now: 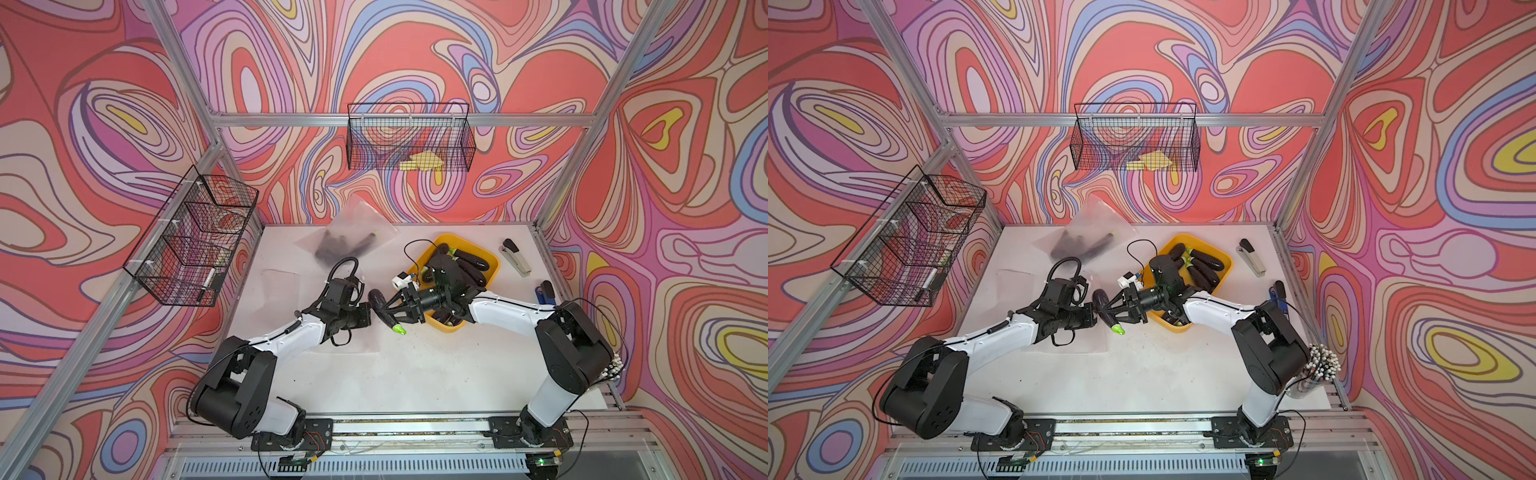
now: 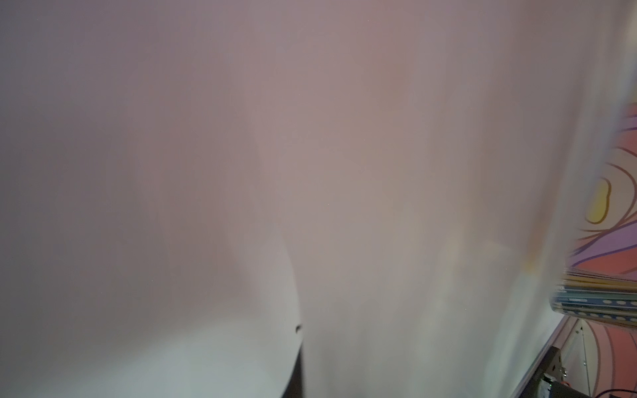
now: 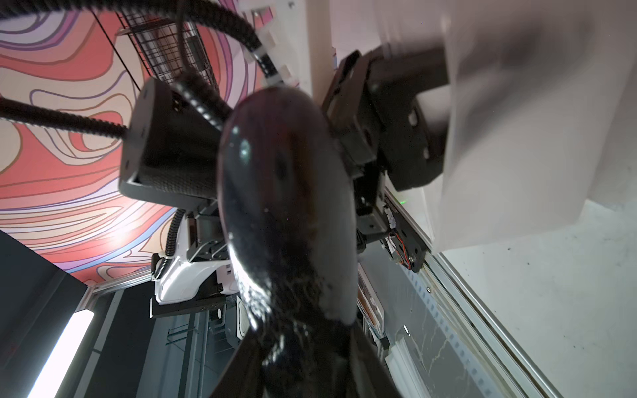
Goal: Place the eggplant in a zip-top bag and seal the zipper
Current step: Place the eggplant in the zipper food storage bag.
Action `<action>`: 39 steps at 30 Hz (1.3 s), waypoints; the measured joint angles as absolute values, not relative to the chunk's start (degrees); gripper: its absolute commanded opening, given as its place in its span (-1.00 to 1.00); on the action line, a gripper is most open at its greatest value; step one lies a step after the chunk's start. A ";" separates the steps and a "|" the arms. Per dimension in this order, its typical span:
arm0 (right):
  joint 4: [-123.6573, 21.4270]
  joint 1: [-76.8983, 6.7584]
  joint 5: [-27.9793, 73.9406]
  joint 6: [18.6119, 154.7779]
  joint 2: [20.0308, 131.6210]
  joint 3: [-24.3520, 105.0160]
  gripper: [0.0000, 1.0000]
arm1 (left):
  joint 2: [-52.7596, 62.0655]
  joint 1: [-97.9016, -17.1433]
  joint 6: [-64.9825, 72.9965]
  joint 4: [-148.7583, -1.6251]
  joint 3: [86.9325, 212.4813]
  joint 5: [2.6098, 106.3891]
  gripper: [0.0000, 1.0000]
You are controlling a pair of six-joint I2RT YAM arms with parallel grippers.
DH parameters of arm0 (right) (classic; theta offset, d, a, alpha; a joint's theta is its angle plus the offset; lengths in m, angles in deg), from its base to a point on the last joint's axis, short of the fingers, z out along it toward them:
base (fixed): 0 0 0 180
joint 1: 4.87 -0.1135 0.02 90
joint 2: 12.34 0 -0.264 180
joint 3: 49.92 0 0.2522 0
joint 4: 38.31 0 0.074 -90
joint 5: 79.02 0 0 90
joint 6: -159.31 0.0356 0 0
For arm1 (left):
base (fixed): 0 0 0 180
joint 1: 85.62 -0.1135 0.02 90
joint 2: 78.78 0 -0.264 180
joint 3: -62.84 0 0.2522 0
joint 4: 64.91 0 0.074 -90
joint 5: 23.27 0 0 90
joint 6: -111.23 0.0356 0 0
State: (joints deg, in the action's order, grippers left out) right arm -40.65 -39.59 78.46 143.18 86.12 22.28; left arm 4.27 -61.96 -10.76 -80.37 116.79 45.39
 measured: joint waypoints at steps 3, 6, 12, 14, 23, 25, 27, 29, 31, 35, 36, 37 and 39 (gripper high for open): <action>-39.90 -39.59 78.55 143.83 86.16 21.60 -0.96 | 4.62 -62.00 -10.96 -79.54 116.79 43.70 -1.00; -31.92 -39.54 78.51 148.92 86.92 20.33 -0.98 | 4.64 -62.09 -11.68 -76.94 116.33 42.43 -1.00; -5.39 -39.33 76.48 166.04 94.82 17.12 -1.00 | 6.80 -62.33 -12.84 -72.43 114.40 40.51 -1.00; 1.63 -39.33 75.19 170.87 98.16 16.96 -1.00 | 6.94 -62.33 -12.95 -72.08 113.60 40.31 -1.00; -23.05 -39.35 73.50 155.00 94.33 24.83 -1.00 | 2.50 -62.31 -12.84 -71.12 112.76 41.56 -1.00; -25.02 -39.35 73.90 153.69 93.85 25.79 -1.00 | 1.12 -62.31 -12.44 -70.51 112.57 42.15 -1.00; -25.98 -39.33 74.31 153.47 93.81 25.84 -1.00 | 0.05 -62.31 -11.81 -70.29 112.22 42.87 -1.00; -29.35 -39.35 74.99 151.81 93.77 26.32 -1.00 | -0.80 -62.16 -11.00 -70.36 111.58 44.05 -1.00; -37.45 -39.46 75.49 146.94 93.70 28.68 -1.00 | -1.79 -61.94 -10.43 -70.34 110.75 44.93 -1.00; -54.37 -39.81 74.92 136.31 93.68 33.10 -1.00 | -4.17 -61.24 -8.99 -70.49 110.73 45.87 -1.00; -58.50 -39.78 74.40 133.58 93.68 34.21 -1.00 | -4.76 -61.04 -8.68 -71.23 110.73 46.41 -1.00; -62.87 -39.76 73.61 130.94 93.68 35.26 -1.00 | -5.17 -60.74 -8.27 -72.02 110.91 47.09 -1.00; -69.91 -39.81 72.24 126.52 93.68 36.99 -1.00 | -6.03 -60.08 -7.44 -73.94 111.45 48.79 -1.00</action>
